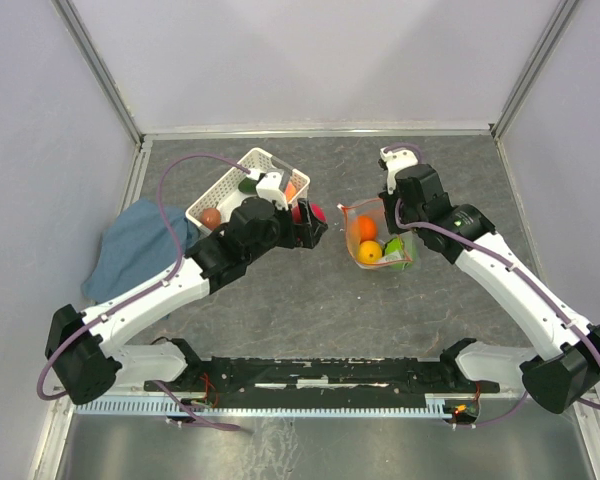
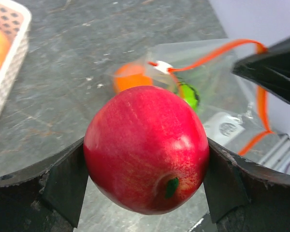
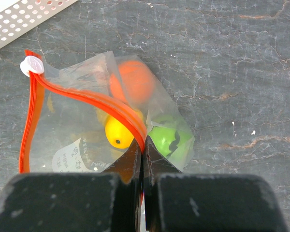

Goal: Place the food in the zip-top bag and seal the zipper
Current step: Place the fake fruit in the zipper food storage bag.

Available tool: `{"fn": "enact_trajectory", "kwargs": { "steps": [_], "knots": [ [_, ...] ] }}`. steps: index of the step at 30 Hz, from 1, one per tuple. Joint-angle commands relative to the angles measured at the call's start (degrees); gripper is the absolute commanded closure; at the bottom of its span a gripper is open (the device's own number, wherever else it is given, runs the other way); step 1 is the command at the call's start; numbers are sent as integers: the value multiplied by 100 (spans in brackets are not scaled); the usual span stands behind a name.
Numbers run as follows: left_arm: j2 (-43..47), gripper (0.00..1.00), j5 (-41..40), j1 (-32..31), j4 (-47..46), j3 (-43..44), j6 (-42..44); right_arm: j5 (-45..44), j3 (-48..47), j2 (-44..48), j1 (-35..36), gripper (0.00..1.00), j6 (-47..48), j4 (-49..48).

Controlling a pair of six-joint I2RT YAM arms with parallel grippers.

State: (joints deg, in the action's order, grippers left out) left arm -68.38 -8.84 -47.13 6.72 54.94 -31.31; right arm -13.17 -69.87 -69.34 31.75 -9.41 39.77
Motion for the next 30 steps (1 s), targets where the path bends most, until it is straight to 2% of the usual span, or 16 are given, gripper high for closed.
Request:
{"fn": "enact_trajectory", "kwargs": {
  "steps": [1, 9, 18, 30],
  "knots": [
    [294, 28, 151, -431, -1013, -33, -90, 90, 13, 171, -25, 98, -106, -177],
    [-347, 29, 343, -998, -2058, 267, 239, 245, 17, 242, -15, 98, -166, -206],
    [-1145, 30, 292, -1089, -2672, 431, 498, 498, 34, 251, -19, 98, -252, -248],
    [-1920, 26, -296, -1095, -1821, 841, 284, 726, 28, 204, -19, 98, -307, -301]
  ]
}}
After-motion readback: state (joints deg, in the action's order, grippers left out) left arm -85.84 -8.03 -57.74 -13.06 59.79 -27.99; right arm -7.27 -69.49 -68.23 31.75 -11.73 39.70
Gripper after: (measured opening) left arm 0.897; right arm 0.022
